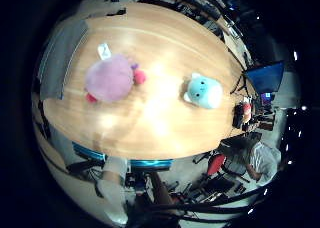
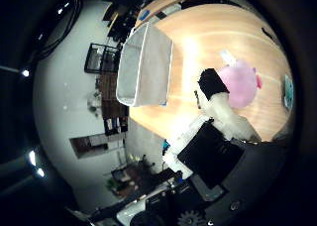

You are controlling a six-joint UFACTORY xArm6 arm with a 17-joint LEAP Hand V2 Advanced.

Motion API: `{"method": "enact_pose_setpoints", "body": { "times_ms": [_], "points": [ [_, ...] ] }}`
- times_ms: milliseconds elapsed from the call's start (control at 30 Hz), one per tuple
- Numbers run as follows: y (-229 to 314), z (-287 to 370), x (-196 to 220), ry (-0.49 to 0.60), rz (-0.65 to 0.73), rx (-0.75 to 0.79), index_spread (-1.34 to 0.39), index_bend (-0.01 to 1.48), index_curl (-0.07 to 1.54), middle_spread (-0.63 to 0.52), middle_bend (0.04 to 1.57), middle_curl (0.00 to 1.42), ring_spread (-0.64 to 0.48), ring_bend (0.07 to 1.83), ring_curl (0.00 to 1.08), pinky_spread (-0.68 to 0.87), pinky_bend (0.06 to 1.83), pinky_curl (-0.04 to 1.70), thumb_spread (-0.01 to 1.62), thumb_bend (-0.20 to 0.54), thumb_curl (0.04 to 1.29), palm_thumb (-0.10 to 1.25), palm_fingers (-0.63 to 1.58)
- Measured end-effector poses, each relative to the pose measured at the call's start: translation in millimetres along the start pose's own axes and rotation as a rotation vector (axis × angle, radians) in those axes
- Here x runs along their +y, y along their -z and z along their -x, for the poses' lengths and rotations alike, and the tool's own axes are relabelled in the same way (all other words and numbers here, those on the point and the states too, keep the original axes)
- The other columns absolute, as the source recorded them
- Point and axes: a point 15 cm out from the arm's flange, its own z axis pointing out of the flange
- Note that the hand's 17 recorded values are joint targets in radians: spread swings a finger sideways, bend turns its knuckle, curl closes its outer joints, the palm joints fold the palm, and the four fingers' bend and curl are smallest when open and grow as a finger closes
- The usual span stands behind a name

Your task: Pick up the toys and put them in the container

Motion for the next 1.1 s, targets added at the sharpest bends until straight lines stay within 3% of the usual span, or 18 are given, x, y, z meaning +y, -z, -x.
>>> {"method": "enact_pose_setpoints", "body": {
  "times_ms": [1100],
  "points": [
    [-105.6, -24.0, -24.8, 0.013, 0.217, -0.035, -0.5, 0.18, 0.32, -0.26, 0.19, 0.34, -0.19, 0.6, 0.19, 0.13, 0.82, 0.0, 1.01, -0.024, 0.47, 0.68, 0.36]
  ]
}}
